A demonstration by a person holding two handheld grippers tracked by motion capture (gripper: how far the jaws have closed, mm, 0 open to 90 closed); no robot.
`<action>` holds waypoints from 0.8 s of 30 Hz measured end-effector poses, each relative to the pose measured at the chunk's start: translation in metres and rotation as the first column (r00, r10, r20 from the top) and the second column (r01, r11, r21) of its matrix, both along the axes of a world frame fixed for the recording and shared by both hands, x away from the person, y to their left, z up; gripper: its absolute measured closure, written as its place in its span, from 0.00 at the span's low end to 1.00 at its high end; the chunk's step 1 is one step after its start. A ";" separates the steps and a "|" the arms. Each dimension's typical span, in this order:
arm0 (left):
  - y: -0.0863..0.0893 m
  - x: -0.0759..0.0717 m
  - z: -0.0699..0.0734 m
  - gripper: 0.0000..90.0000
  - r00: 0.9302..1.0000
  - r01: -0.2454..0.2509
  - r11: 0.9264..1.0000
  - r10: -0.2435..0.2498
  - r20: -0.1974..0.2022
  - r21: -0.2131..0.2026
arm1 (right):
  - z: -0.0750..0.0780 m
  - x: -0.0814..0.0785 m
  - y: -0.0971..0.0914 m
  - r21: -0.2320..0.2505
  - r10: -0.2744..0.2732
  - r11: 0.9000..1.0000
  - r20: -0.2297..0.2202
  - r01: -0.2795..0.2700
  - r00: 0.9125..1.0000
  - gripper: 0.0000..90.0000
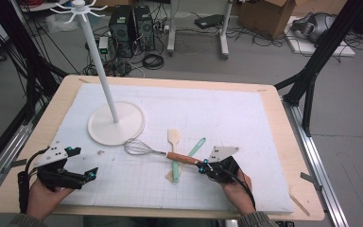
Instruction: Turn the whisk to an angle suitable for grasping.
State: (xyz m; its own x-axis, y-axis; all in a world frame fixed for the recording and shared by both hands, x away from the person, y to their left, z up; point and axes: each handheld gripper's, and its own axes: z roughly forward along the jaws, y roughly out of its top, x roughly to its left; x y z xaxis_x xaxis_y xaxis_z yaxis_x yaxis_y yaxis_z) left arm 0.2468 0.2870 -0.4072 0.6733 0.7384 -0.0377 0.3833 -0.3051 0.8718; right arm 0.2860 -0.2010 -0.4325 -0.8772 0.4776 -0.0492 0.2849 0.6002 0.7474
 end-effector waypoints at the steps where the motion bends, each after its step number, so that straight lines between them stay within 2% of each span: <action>1: 0.000 0.000 0.000 0.02 1.000 0.000 1.000 0.000 0.000 0.001 | 0.000 0.000 0.000 0.001 0.000 1.000 0.000 0.000 1.000 0.99; 14: 0.000 0.000 0.000 0.02 1.000 0.000 1.000 0.000 0.000 0.003 | -0.001 0.006 -0.003 0.015 0.001 1.000 -0.012 0.000 1.000 0.99; 24: 0.004 0.001 0.000 0.02 1.000 -0.006 1.000 0.006 0.000 -0.007 | 0.005 0.001 -0.005 0.085 0.034 0.996 -0.004 -0.034 0.999 0.93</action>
